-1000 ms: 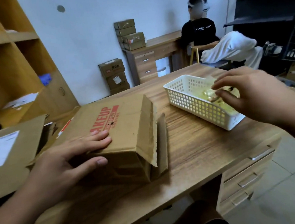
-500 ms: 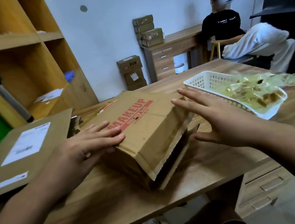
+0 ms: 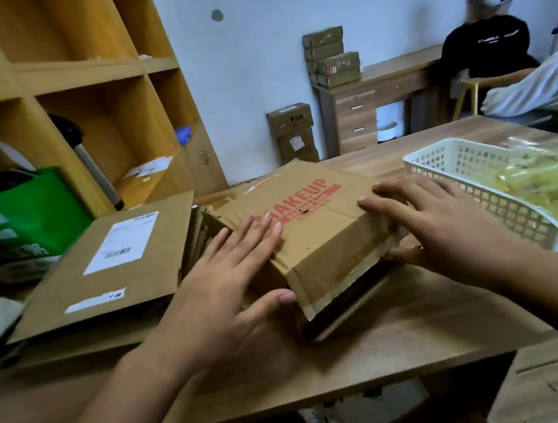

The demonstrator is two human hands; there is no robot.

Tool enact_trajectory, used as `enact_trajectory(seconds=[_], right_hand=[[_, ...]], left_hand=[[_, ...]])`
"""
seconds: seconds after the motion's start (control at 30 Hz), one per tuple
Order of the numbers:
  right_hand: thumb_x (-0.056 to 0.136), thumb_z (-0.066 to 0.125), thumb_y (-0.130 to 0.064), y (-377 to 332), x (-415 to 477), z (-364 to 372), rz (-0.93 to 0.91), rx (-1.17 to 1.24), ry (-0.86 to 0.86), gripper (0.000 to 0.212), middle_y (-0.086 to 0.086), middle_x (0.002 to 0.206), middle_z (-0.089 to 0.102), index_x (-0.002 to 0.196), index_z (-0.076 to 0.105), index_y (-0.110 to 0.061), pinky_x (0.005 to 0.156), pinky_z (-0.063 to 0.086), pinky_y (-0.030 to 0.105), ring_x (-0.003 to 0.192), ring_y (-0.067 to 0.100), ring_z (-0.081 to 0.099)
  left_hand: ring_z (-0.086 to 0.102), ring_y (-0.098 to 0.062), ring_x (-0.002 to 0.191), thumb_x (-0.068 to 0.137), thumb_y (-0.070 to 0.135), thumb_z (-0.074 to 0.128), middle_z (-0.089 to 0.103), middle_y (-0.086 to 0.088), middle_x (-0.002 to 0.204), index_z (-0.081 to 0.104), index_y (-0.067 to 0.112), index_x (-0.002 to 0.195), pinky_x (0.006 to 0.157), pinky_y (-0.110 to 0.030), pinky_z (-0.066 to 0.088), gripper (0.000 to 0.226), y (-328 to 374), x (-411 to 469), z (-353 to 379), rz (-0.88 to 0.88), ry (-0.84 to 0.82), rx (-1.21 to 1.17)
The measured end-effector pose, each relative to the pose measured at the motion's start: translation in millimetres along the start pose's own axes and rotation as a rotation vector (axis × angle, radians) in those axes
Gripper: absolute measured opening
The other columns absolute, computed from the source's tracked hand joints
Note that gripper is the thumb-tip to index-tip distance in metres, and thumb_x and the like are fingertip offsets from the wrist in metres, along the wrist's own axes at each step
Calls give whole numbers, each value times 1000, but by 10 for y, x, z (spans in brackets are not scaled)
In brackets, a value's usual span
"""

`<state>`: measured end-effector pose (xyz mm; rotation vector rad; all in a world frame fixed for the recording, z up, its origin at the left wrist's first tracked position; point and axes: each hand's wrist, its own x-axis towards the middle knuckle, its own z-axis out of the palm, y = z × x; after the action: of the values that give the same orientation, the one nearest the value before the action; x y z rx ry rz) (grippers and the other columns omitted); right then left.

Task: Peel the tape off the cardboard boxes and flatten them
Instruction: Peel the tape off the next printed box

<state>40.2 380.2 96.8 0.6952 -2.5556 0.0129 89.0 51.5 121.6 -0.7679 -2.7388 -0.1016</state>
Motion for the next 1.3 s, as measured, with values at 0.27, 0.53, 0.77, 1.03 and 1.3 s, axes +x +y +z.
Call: enact_trajectory(seconds=[0.27, 0.53, 0.77, 1.03, 1.3], right_hand=[[80, 63, -52, -75, -28, -27, -19, 25, 1, 87, 6, 155, 44, 157, 29, -30, 103, 50, 50, 138, 29, 46], [86, 46, -64, 107, -38, -150, -85, 189, -99, 76, -11, 164, 25, 156, 25, -43, 120, 32, 44, 151, 14, 26], [94, 40, -68, 94, -37, -259, 26, 495, -42, 56, -29, 158, 27, 147, 36, -50, 125, 20, 35, 148, -10, 15], [101, 52, -33, -282, -456, -46, 400, 656, 413, 50, -9, 148, 47, 148, 45, -19, 116, 29, 18, 139, 5, 42], [99, 59, -31, -1063, -478, 15, 353, 1040, -36, 55, -30, 146, 46, 150, 41, -40, 115, 34, 20, 135, -15, 37]], left_hand=[[0, -9, 155, 93, 80, 27, 7, 4, 169, 8, 23, 162, 123, -36, 9, 91, 298, -80, 150, 41, 59, 137], [13, -7, 154, 86, 87, 31, 20, 4, 167, 21, 19, 161, 124, -29, 9, 101, 342, -105, 96, 19, 71, 101], [8, 19, 139, 87, 87, 12, 28, 26, 154, 34, 40, 153, 117, -10, 5, 85, 338, -36, -31, -65, 121, -91], [62, 1, 72, 88, 82, 21, 66, 28, 73, 69, 31, 79, 58, -32, 43, 70, 325, 76, -48, -332, 286, -554], [55, 1, 57, 88, 73, 24, 55, 31, 55, 60, 30, 63, 54, -29, 29, 61, 389, 125, -48, -344, 273, -587]])
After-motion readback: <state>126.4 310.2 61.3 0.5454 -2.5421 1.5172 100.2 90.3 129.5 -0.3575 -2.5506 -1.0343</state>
